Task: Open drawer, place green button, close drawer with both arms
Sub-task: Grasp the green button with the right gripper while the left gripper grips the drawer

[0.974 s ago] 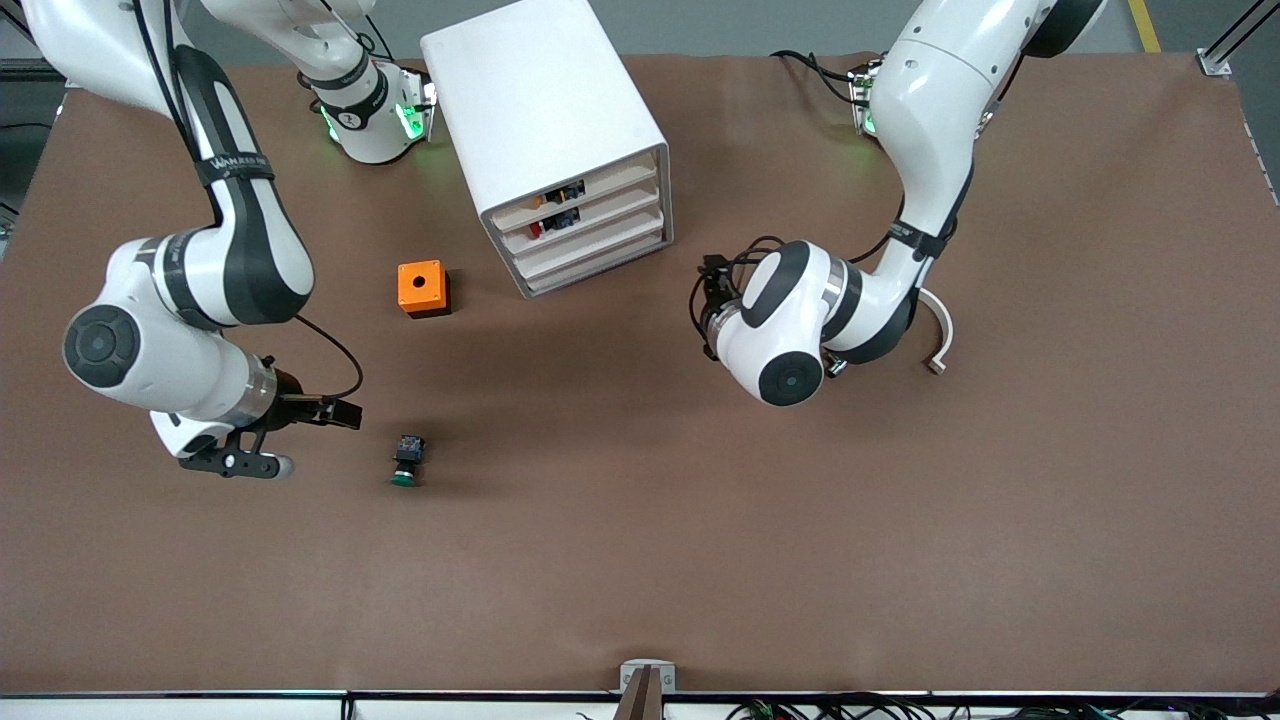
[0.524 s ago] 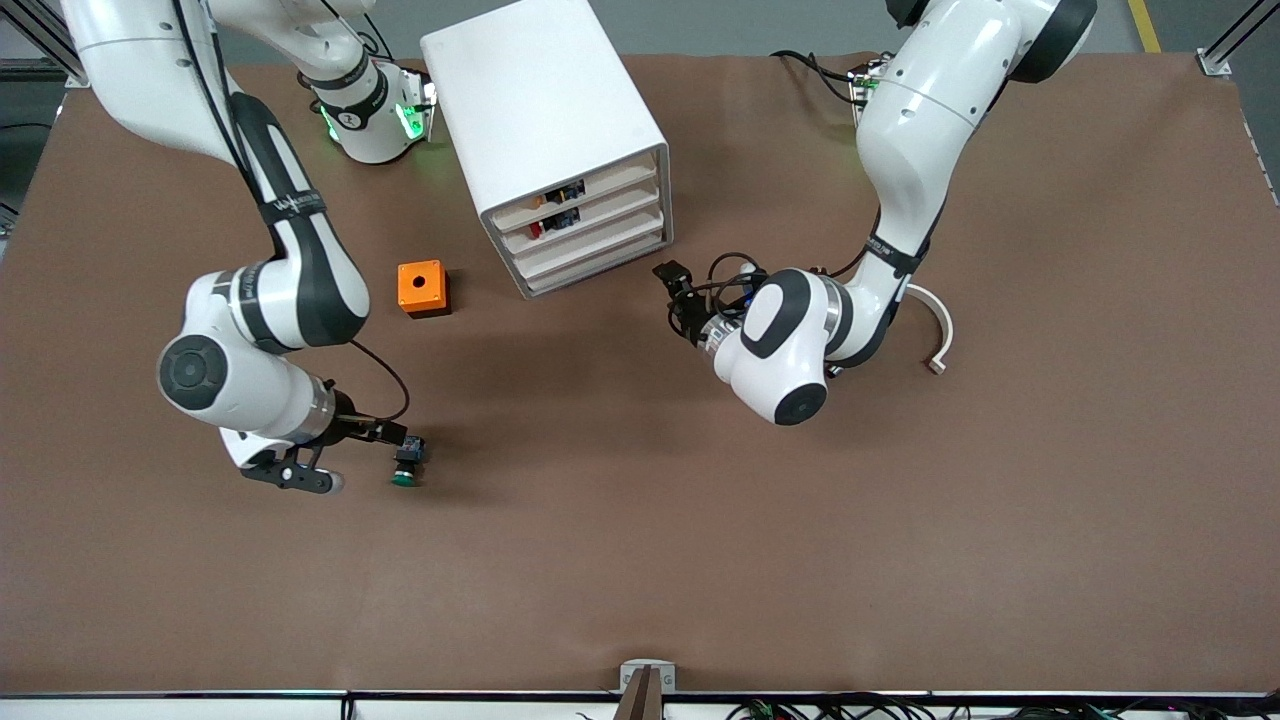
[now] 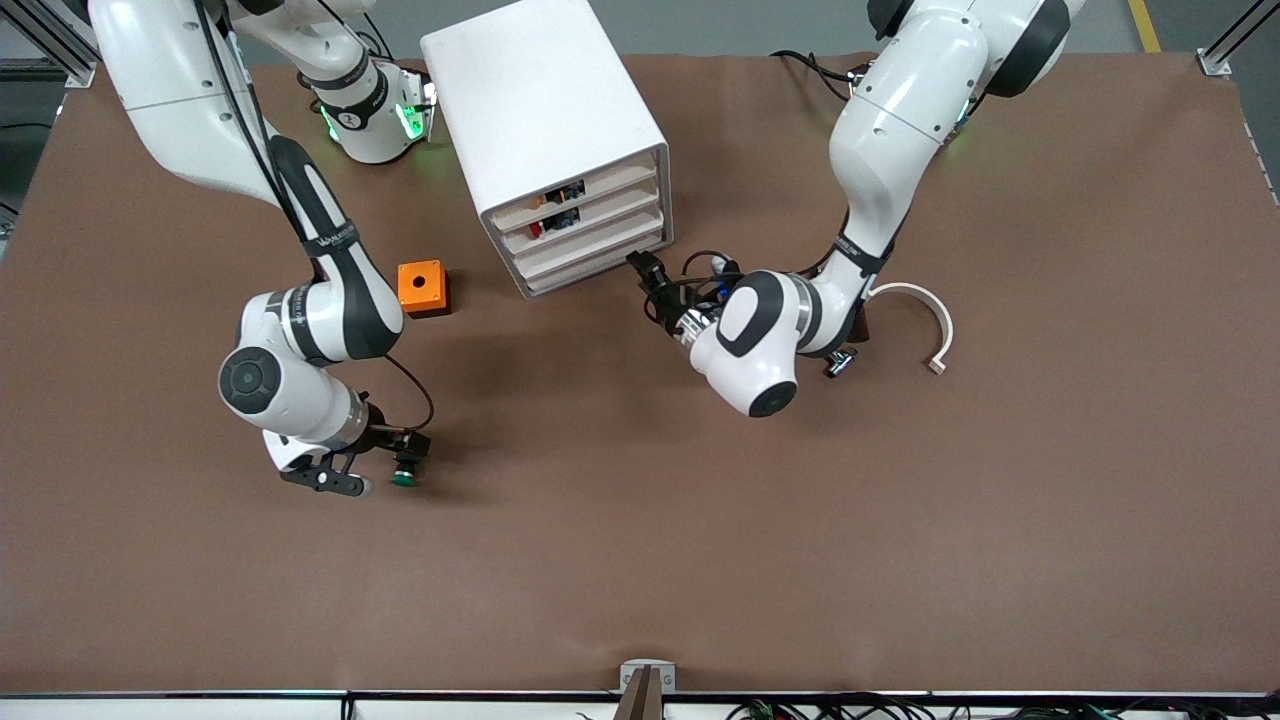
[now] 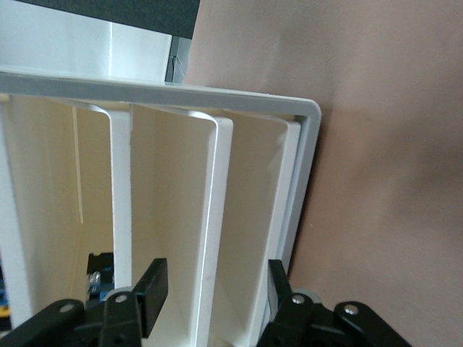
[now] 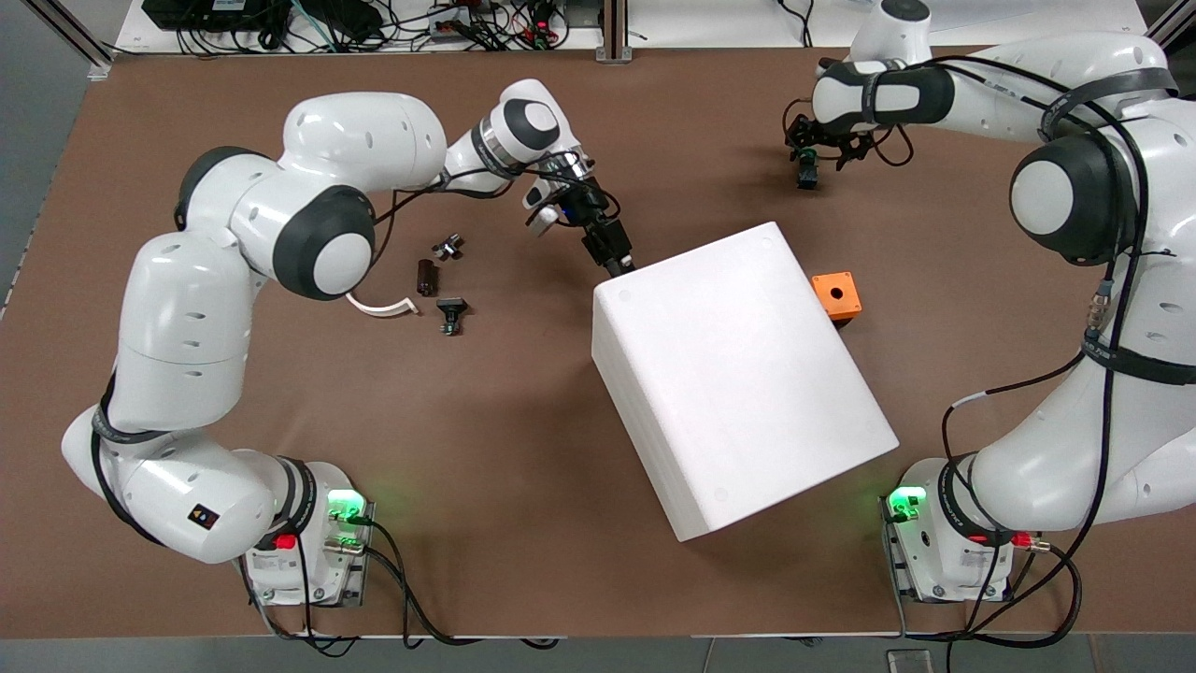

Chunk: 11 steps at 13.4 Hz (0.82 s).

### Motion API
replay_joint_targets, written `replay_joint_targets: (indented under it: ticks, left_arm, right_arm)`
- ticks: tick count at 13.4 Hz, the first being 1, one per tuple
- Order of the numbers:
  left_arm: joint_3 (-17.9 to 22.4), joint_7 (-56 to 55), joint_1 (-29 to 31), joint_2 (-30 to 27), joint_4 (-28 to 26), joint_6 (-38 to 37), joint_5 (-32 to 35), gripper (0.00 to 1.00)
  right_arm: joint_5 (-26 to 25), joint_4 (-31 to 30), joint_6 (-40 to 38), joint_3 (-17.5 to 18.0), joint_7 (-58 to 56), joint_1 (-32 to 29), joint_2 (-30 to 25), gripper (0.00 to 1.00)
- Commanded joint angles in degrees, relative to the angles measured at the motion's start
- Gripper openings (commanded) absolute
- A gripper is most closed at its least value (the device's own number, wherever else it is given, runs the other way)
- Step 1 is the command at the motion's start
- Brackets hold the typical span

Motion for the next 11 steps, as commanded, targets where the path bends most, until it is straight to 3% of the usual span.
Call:
replay_joint_targets:
  ticks: [1,4,6,7,9,11]
  left_arm:
    - [-0.02,-0.98,-1.42,1.49,1.21,-0.37,-1.21,0.63]
    - [0.07,-0.98,-3.00,2.99,1.21,-0.37,-2.70,0.63]
    - [0.07,-0.98,-4.32,3.17,1.21,-0.37,-2.97,0.62]
    - [0.07,-0.37,-5.11,3.43,1.21,-0.28,-2.88,0.54]
    - [0.07,1.30,-6.44,3.35,1.29,-0.28,-2.88,0.50]
    - [0.07,2.27,-6.35,3.35,1.38,-0.28,-2.97,0.28]
  right_arm:
    - [0.56,-0.66,2.81,-0.10,0.58,0.92,1.03,1.00]
    - [0.47,-0.66,4.93,-0.10,0.58,1.09,2.00,0.99]
    - [0.29,-0.75,4.93,-0.19,0.58,1.18,2.00,0.92]
    - [0.12,-0.66,4.93,-0.10,0.49,1.18,2.00,0.83]
    - [0.03,-0.66,4.76,-0.19,0.40,0.92,2.00,0.64]
    - [0.03,-0.66,4.58,-0.19,0.32,0.48,2.00,0.47]
